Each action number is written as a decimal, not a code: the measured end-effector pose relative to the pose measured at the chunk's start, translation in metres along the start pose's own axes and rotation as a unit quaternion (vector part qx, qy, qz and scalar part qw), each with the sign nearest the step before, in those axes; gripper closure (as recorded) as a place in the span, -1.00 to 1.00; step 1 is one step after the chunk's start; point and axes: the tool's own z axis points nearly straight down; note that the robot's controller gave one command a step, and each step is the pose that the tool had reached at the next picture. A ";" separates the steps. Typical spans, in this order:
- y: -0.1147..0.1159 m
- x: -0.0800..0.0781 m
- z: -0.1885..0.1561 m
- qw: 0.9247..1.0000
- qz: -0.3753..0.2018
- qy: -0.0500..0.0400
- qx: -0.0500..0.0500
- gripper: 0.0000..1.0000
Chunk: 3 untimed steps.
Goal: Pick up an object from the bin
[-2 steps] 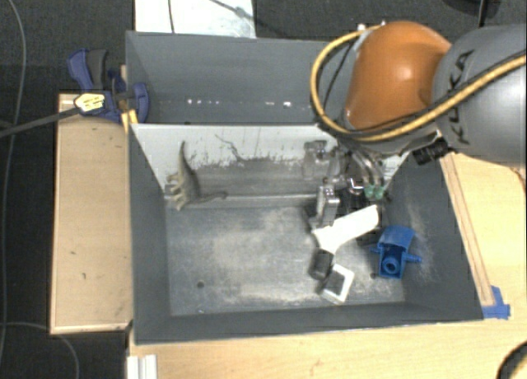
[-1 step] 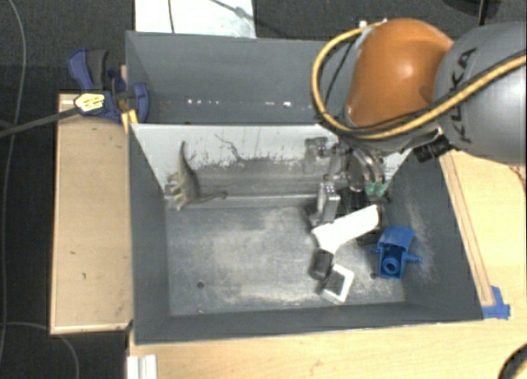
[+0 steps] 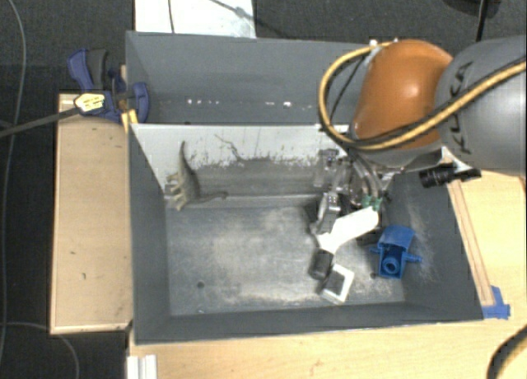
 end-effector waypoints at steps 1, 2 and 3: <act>-0.019 0.003 0.035 0.995 0.096 0.003 0.002 -1.00; -0.027 -0.002 0.029 1.000 -0.025 0.003 0.001 -1.00; -0.036 -0.007 0.017 0.994 -0.113 0.000 0.001 -1.00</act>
Offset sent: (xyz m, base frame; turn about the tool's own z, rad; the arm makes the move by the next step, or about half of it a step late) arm 0.0062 -0.0435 0.0040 -0.4418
